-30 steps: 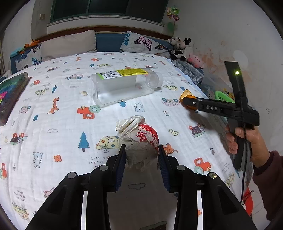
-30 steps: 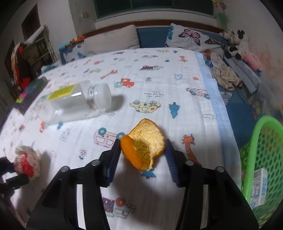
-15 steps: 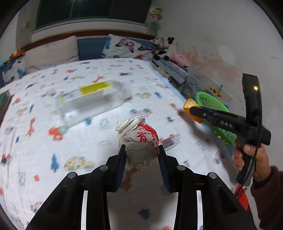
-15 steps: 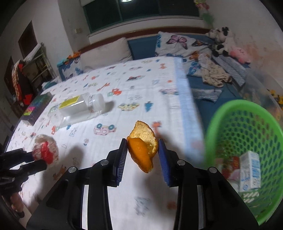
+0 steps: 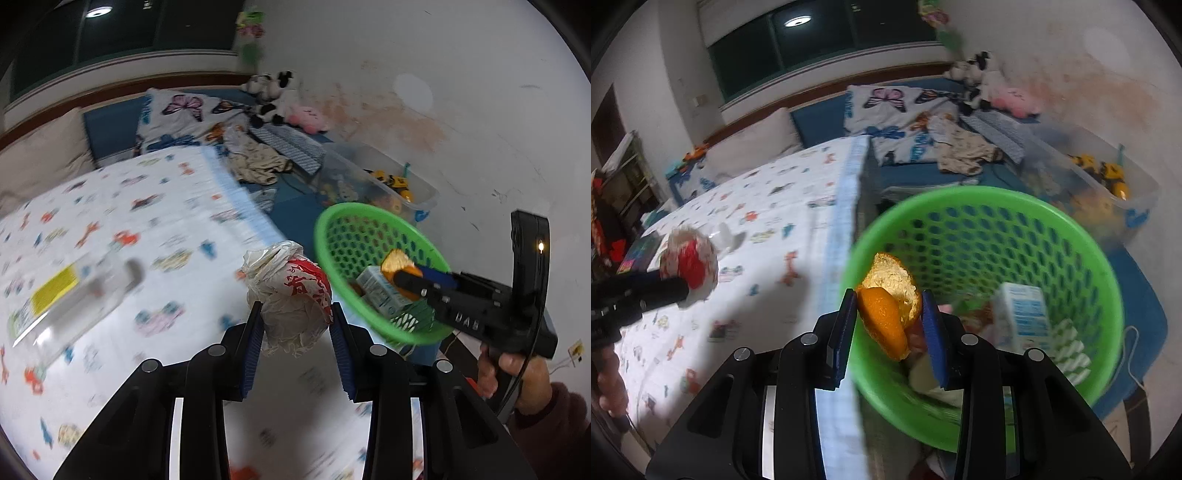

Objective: Collect trash
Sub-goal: 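Close the right tool on the orange bread crust and lift it, then carry the tissue and bread crust over the green basket and open both tools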

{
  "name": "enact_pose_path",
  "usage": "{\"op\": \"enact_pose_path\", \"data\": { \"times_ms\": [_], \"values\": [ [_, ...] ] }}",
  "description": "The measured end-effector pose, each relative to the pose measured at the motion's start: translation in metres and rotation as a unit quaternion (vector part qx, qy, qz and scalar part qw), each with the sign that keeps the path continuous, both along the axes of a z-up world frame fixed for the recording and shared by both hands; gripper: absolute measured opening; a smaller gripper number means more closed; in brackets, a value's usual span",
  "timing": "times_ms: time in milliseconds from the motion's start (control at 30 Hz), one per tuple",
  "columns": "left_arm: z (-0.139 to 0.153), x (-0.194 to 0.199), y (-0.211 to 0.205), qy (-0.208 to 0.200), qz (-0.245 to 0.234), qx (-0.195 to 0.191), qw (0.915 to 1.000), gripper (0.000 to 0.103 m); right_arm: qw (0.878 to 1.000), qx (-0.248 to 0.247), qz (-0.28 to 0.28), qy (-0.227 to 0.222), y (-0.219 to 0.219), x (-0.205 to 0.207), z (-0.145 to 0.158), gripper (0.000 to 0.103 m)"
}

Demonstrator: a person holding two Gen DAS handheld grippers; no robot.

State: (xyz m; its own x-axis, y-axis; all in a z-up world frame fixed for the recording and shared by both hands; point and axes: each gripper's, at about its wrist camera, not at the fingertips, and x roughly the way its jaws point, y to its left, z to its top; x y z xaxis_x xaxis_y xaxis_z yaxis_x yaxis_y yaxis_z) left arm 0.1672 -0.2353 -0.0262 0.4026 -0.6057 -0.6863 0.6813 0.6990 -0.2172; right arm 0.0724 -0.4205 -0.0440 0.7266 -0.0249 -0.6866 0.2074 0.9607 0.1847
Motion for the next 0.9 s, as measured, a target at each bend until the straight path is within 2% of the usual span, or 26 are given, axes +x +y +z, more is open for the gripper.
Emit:
{"op": "enact_pose_path", "data": {
  "times_ms": [400, 500, 633, 833, 867, 900],
  "values": [
    [0.0, 0.001, -0.092, -0.006, -0.059, 0.03, 0.9978, 0.035, 0.999, 0.025, -0.044, 0.01, -0.04, -0.025, -0.015, 0.041],
    [-0.003, 0.001, -0.104, -0.002, -0.065, 0.033, 0.9973, 0.035, 0.998, 0.029, -0.047, 0.01, -0.044, -0.03, -0.017, 0.044],
    [-0.007, 0.001, -0.119, 0.001, -0.075, 0.04, 0.9964, 0.035, 0.998, 0.029, -0.055, 0.005, -0.047, -0.035, -0.016, 0.052],
    [-0.015, 0.001, -0.131, 0.01, -0.078, 0.049, 0.9957, 0.036, 0.997, 0.03, -0.064, -0.001, -0.051, -0.046, -0.013, 0.053],
    [-0.016, 0.001, -0.133, 0.012, -0.078, 0.05, 0.9956, 0.038, 0.997, 0.03, -0.066, -0.002, -0.051, -0.048, -0.012, 0.053],
    [-0.017, 0.001, -0.134, 0.013, -0.078, 0.052, 0.9956, 0.045, 0.997, 0.032, -0.069, -0.004, -0.052, -0.05, -0.012, 0.054]
  ]
}}
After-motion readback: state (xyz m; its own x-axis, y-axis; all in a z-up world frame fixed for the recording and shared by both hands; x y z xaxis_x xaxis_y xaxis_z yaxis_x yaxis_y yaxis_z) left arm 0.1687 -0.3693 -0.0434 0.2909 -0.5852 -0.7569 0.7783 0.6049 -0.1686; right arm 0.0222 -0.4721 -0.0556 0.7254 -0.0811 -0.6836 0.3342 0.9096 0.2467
